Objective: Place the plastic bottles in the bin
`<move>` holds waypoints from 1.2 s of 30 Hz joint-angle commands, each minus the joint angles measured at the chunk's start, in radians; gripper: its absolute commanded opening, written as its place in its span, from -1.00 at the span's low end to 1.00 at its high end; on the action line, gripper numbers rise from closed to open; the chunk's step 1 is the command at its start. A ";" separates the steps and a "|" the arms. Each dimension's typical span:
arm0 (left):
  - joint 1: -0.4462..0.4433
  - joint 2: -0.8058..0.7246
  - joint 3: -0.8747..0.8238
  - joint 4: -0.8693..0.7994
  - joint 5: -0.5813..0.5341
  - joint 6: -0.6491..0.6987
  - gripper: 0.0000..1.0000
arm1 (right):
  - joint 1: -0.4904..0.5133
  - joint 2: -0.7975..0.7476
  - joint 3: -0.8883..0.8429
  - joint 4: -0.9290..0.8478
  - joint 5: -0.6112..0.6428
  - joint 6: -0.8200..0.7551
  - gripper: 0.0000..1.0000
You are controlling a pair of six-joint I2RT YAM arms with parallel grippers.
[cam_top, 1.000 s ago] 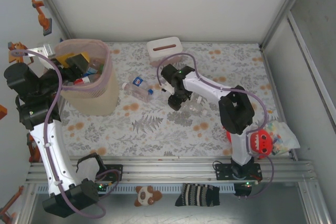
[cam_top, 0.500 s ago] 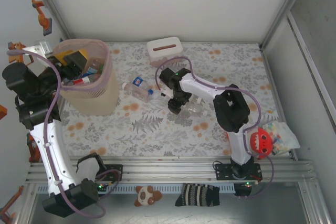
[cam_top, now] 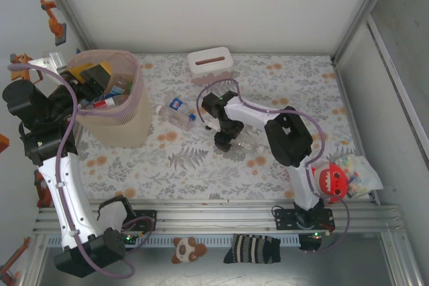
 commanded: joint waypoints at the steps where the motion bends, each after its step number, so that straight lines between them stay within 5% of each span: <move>1: -0.003 -0.011 0.004 0.034 0.024 -0.009 0.72 | 0.008 -0.005 -0.002 -0.026 0.006 -0.002 0.37; 20: -0.019 -0.017 0.004 0.078 0.024 -0.052 0.72 | 0.008 -0.153 0.008 -0.022 -0.095 0.069 0.21; 36: -0.221 0.014 0.013 0.107 -0.004 -0.022 0.70 | -0.004 -0.493 0.004 0.191 -0.315 0.259 0.17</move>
